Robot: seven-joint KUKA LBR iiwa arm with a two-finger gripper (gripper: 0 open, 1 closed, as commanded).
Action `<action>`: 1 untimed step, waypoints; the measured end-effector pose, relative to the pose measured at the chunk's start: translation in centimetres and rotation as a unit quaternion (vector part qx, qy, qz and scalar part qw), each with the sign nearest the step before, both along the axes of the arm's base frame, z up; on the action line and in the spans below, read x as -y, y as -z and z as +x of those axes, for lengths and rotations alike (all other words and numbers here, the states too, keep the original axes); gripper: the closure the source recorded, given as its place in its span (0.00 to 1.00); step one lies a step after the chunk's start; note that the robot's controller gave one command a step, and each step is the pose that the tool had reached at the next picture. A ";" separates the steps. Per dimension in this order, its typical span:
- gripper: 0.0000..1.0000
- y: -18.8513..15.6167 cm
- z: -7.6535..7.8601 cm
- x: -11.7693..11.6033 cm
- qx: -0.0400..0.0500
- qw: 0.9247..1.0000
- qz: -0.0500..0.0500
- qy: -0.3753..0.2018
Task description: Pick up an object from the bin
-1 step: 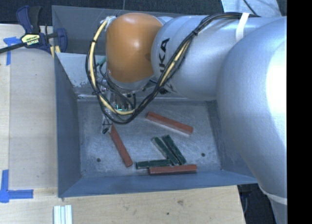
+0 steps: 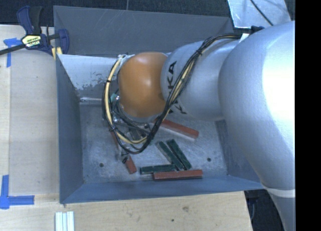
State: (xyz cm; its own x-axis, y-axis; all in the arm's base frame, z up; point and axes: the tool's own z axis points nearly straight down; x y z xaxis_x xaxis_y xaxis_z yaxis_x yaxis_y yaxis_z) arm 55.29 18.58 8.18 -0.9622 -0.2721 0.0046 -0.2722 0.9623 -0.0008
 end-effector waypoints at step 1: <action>0.00 -0.6 4.6 8.8 0.004 1.000 0.001 0.009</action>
Offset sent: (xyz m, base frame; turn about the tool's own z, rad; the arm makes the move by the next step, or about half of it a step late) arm 0.0446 -0.0865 0.0059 0.0147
